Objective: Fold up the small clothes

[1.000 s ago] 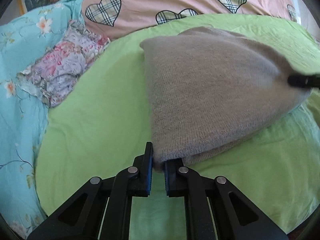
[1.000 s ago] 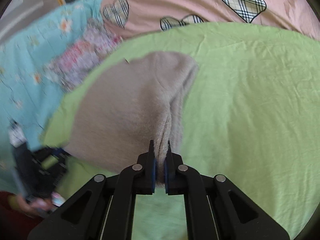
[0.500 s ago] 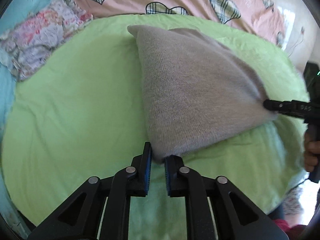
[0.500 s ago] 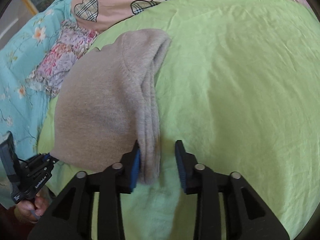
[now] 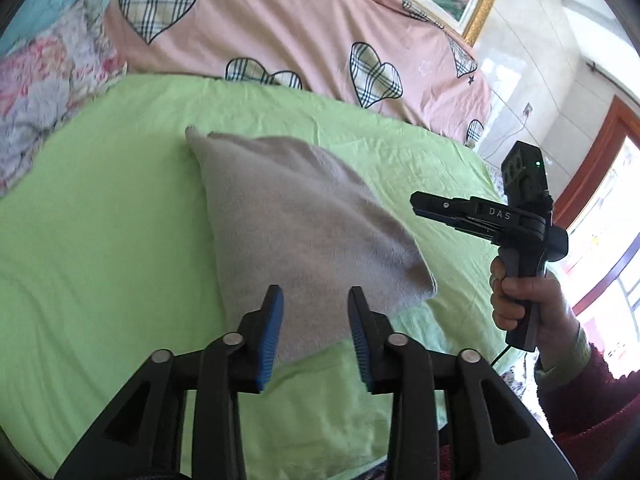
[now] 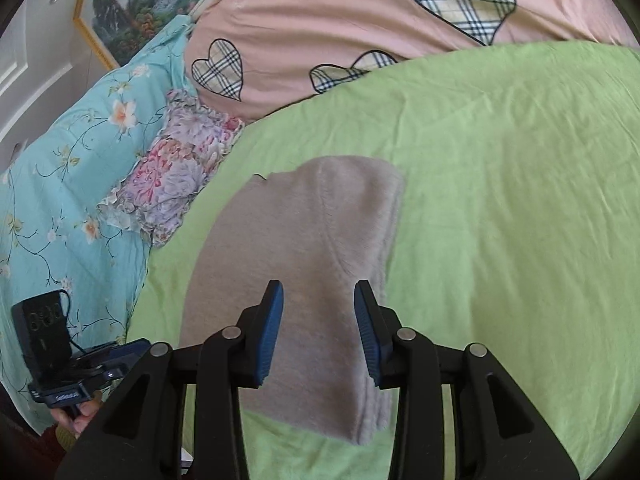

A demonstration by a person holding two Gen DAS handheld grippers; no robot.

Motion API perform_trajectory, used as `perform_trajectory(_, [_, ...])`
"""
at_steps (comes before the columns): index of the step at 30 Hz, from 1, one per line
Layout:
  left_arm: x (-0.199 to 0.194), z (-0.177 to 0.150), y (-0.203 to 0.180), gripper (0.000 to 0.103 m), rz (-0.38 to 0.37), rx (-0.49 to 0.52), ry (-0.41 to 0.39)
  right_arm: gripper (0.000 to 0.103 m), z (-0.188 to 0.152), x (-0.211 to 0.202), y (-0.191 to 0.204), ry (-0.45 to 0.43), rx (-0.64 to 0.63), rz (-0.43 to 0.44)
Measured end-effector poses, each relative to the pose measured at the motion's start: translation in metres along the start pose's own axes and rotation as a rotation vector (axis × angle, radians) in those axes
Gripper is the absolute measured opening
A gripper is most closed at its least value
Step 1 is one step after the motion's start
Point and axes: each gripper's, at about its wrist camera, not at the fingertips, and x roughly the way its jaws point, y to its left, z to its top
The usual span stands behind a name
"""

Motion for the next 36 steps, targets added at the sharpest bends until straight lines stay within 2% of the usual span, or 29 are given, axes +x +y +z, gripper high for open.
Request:
perform_trajectory(3, [0.013, 0.016, 0.007, 0.037, 0.016, -0.041, -0.036, 0.038, 0.005, 0.017, 0.005, 0.022, -0.006, 0.026])
perform_trajectory(6, [0.039, 0.027, 0.019, 0.035, 0.016, -0.088, -0.035, 0.038, 0.006, 0.033, 0.012, 0.055, -0.014, 0.041])
perform_trajectory(10, [0.067, 0.022, 0.030, 0.035, -0.011, -0.097, -0.003, 0.038, -0.001, 0.060, 0.001, 0.123, -0.012, -0.038])
perform_trajectory(12, [0.086, 0.015, 0.037, 0.024, 0.028, -0.094, 0.039, 0.031, -0.003, 0.069, -0.010, 0.143, -0.007, -0.057])
perform_trajectory(13, [0.095, 0.010, 0.041, 0.010, 0.052, -0.094, 0.057, 0.028, -0.003, 0.074, -0.014, 0.145, -0.020, -0.071])
perform_trajectory(15, [0.097, 0.006, 0.049, 0.011, 0.040, -0.106, 0.042, 0.016, -0.001, 0.078, -0.019, 0.140, -0.026, -0.093])
perform_trajectory(19, [0.090, 0.008, 0.046, 0.009, 0.039, -0.125, 0.053, 0.009, 0.003, 0.080, -0.028, 0.142, -0.004, -0.084])
perform_trajectory(24, [0.062, -0.010, 0.027, 0.012, 0.013, -0.093, 0.057, 0.018, -0.005, 0.054, -0.015, 0.110, -0.033, -0.049])
perform_trajectory(25, [0.058, -0.015, 0.023, 0.013, 0.002, -0.087, 0.063, 0.020, -0.011, 0.046, -0.012, 0.112, -0.065, -0.016])
perform_trajectory(27, [0.054, -0.028, 0.017, 0.014, 0.012, -0.075, 0.086, 0.036, -0.026, 0.033, -0.008, 0.122, -0.100, -0.001])
perform_trajectory(28, [0.054, -0.035, 0.017, 0.014, 0.027, -0.070, 0.099, 0.038, -0.034, 0.029, -0.008, 0.134, -0.118, -0.011])
perform_trajectory(30, [0.059, -0.047, 0.021, 0.014, 0.045, -0.079, 0.125, 0.038, -0.048, 0.027, -0.012, 0.163, -0.146, -0.052])
perform_trajectory(31, [0.064, -0.051, 0.024, 0.014, 0.047, -0.091, 0.137, 0.038, -0.058, 0.029, -0.017, 0.190, -0.165, -0.112])
perform_trajectory(32, [0.065, -0.054, 0.025, 0.014, 0.045, -0.097, 0.133, 0.037, -0.063, 0.031, -0.023, 0.198, -0.167, -0.132])
perform_trajectory(36, [0.067, -0.057, 0.015, 0.014, 0.093, -0.076, 0.115, 0.037, -0.067, 0.028, -0.032, 0.151, -0.149, -0.135])
